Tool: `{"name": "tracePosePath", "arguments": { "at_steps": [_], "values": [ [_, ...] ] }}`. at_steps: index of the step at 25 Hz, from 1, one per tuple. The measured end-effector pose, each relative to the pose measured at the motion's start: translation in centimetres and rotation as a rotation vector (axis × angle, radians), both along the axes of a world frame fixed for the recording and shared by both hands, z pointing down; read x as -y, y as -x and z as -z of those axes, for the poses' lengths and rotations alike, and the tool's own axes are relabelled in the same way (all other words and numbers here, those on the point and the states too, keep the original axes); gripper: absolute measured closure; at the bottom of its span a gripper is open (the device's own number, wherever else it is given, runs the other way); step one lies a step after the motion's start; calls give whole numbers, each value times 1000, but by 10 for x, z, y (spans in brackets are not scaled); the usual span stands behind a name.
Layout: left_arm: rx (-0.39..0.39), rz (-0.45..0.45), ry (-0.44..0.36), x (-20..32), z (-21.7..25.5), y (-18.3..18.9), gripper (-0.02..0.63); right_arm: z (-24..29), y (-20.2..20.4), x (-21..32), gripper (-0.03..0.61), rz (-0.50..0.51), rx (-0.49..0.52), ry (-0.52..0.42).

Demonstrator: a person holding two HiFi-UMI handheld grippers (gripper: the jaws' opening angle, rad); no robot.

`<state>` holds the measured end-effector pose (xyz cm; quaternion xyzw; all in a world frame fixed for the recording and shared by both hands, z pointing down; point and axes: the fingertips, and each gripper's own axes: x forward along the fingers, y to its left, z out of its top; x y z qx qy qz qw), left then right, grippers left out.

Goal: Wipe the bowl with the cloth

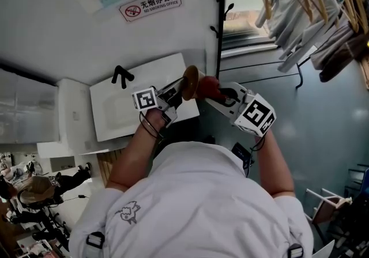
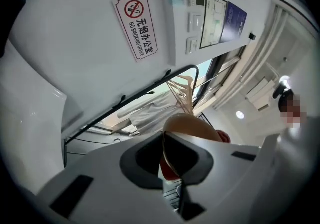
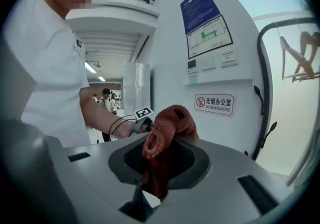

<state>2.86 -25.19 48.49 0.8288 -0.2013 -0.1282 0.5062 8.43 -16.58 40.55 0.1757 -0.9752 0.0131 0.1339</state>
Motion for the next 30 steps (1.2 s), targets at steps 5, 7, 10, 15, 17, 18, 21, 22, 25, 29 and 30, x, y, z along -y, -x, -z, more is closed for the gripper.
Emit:
{"name": "tracePosePath", "arguments": {
  "at_steps": [5, 7, 10, 15, 17, 18, 21, 22, 25, 29, 30],
  "values": [
    [-48, -85, -42, -20, 13, -11, 591, 32, -8, 13, 499, -38, 123, -18],
    [-119, -125, -81, -28, 29, -15, 591, 43, -11, 16, 499, -21, 191, 14],
    [-236, -205, -165, -41, 55, -19, 591, 62, -12, 12, 499, 33, 322, 80],
    [-313, -309, -280, -60, 87, -22, 590, 76, -4, 6, 499, 89, 430, 130],
    [-346, -341, -316, -68, 97, -23, 589, 73, -2, 8, 499, 104, 465, 169],
    [-365, -345, -330, -70, 102, -23, 589, 71, -2, 9, 500, 109, 484, 190],
    [-433, -318, -344, -68, 116, -22, 589, 56, 1, 15, 500, 99, 492, 238],
    [-449, -300, -341, -64, 118, -22, 589, 47, 3, 16, 500, 92, 481, 250],
    [-434, -250, -336, -50, 120, -24, 589, 31, 3, 17, 500, 71, 523, 296],
    [-428, -132, -286, -27, 122, -21, 588, 17, 11, 12, 499, 62, 525, 331],
    [-415, -83, -274, -18, 122, -18, 584, 13, 16, 9, 499, 71, 518, 340]
  ]
}}
